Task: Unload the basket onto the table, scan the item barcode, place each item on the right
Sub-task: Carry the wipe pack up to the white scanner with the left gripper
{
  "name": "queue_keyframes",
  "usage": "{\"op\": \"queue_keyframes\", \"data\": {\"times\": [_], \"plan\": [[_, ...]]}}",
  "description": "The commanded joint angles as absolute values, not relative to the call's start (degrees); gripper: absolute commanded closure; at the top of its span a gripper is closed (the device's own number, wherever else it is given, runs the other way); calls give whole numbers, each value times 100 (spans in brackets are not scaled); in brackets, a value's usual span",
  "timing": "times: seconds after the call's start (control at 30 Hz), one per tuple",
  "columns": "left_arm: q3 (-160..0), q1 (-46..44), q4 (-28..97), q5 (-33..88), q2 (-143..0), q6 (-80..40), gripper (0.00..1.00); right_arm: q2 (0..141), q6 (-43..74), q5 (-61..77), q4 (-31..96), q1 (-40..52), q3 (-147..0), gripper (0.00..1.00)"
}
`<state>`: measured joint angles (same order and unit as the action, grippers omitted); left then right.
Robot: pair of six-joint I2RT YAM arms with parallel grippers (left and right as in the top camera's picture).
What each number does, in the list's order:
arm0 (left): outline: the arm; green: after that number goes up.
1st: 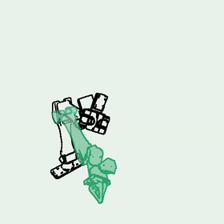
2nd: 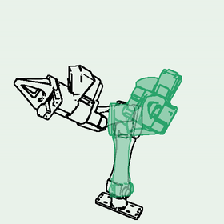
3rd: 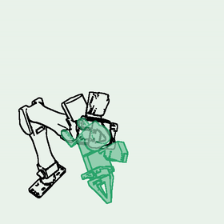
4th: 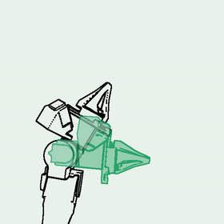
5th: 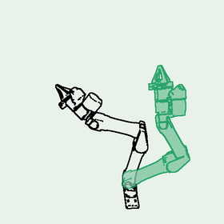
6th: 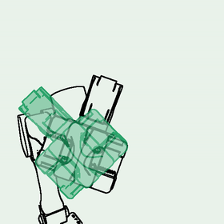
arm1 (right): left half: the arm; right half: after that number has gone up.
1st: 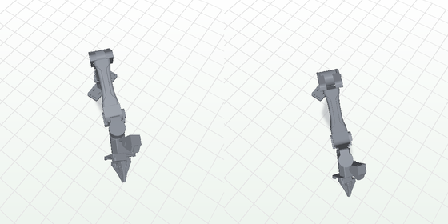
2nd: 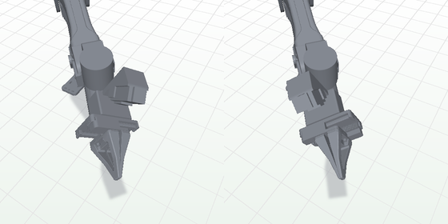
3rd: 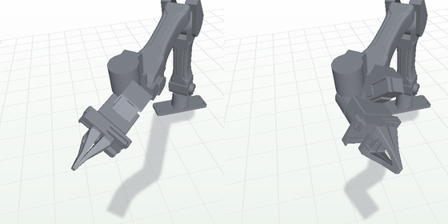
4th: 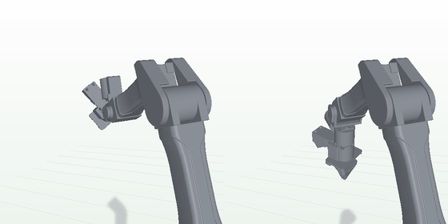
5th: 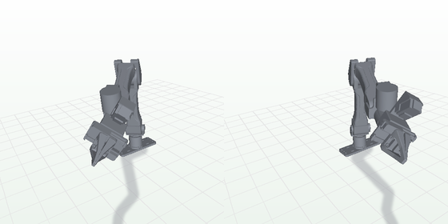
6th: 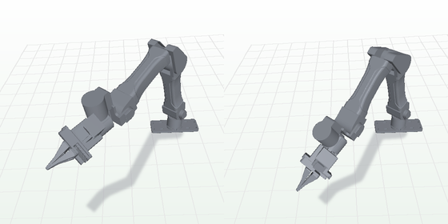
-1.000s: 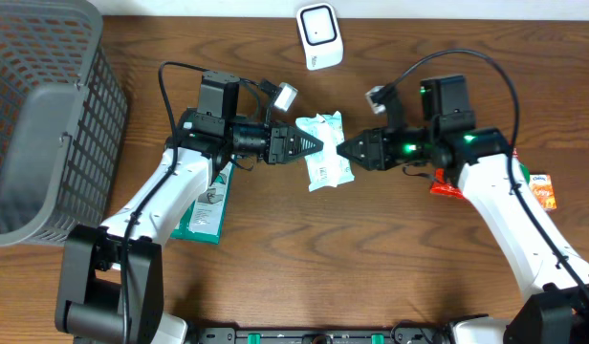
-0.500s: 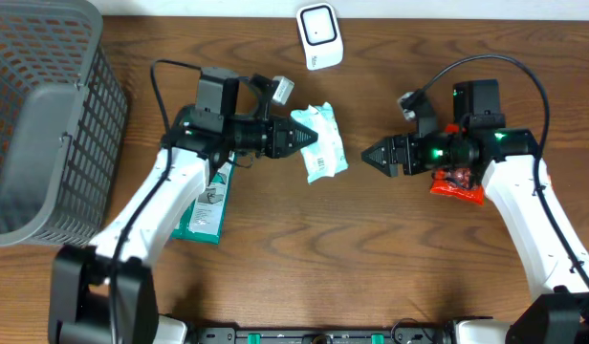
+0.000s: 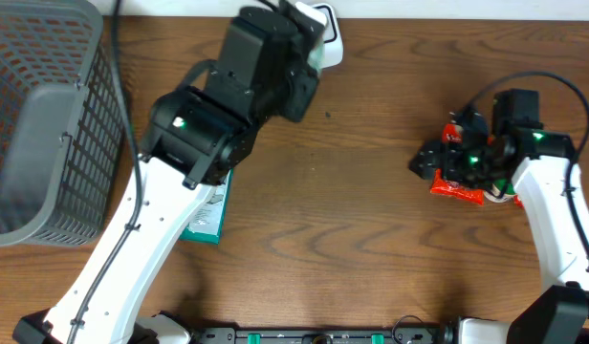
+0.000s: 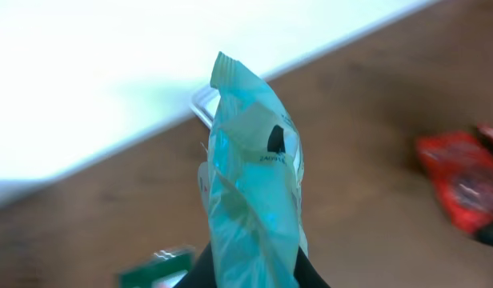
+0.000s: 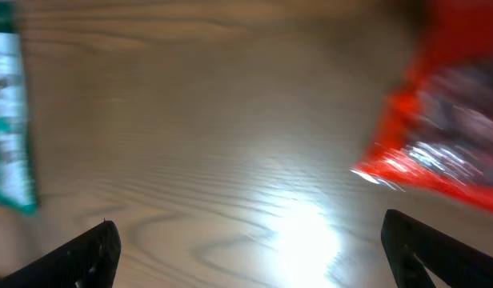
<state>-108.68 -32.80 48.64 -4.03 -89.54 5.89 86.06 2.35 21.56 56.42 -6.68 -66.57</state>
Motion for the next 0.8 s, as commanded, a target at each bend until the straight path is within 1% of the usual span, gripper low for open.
{"op": "queue_keyframes", "data": {"times": [0.0,0.2,0.37,0.63,0.77], "plan": [[-10975,-3286,4652,-1625,-9054,1317,93,8486,274,1527,5776,-954,-6674,1],[-10973,-3288,4158,-2244,-9616,2117,93,8486,272,1527,5789,-991,-6674,1],[-10973,-3288,3651,-2261,-10121,2825,93,8486,272,1525,5789,-991,-6674,1],[-10973,-3286,2032,-2259,-11034,4353,93,8486,272,1527,5789,-991,-6674,1],[-10973,-3282,1288,-2259,-11616,5371,93,8486,272,1525,5789,-991,-6674,1]]}}
